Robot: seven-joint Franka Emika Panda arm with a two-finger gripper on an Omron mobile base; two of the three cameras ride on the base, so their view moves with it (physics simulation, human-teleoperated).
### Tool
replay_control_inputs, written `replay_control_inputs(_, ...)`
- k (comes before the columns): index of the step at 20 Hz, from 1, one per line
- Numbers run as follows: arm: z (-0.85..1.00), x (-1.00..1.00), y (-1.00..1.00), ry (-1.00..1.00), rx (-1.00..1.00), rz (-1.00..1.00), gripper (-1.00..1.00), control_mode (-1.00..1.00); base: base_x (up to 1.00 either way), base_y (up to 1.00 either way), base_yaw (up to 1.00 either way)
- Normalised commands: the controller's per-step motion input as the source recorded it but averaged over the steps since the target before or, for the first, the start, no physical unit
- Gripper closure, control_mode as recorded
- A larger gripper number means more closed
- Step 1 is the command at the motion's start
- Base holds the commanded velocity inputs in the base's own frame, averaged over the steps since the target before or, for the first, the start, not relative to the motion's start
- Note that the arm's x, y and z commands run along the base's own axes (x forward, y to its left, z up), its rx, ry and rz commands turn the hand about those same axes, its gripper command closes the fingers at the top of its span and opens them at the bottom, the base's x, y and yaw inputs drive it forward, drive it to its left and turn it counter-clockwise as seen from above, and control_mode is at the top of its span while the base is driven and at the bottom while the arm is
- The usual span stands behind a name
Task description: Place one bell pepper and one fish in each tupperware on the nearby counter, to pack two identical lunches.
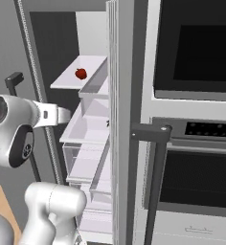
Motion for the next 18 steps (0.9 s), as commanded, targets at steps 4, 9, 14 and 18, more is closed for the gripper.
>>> replay_control_inputs(4,0.58,0.42,0.00,0.01,0.00,0.00,-1.00,-1.00,0.00,0.00,0.00)
replay_control_inputs(9,0.50,0.46,-0.01,0.06,0.00,0.04,-1.00,-1.00,0.00,0.00,0.00)
replay_control_inputs(14,0.33,0.57,-0.04,0.02,0.00,0.11,-1.00,-1.00,0.00,0.00,0.00)
replay_control_inputs(18,0.15,0.87,-0.10,0.11,0.04,0.15,-1.00,-1.00,0.00,0.00,0.00)
